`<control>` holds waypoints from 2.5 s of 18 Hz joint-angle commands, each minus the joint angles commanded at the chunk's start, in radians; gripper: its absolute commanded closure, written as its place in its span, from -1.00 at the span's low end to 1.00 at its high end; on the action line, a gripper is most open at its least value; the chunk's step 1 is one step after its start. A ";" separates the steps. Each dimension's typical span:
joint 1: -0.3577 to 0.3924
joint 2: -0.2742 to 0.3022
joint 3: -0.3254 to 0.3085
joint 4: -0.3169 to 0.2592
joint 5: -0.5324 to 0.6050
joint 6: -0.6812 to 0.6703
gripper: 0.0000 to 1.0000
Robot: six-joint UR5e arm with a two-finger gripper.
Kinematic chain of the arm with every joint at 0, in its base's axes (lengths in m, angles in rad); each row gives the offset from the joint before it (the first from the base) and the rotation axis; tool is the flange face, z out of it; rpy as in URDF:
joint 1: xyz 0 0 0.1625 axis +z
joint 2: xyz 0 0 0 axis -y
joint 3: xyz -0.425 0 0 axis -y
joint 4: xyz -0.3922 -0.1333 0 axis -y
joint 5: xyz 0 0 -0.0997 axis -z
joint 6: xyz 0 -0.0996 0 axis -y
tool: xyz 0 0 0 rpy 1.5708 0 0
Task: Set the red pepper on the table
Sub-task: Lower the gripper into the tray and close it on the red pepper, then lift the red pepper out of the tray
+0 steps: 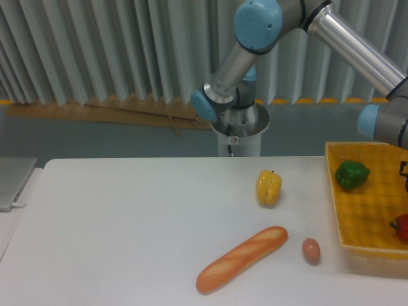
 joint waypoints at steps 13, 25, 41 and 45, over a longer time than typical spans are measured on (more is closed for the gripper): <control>-0.005 -0.018 0.000 0.002 0.002 0.000 -0.05; -0.014 0.003 -0.003 0.000 0.002 0.002 0.28; -0.156 0.257 -0.147 -0.167 -0.044 -0.208 0.16; -0.228 0.311 -0.175 -0.224 -0.046 -0.328 0.18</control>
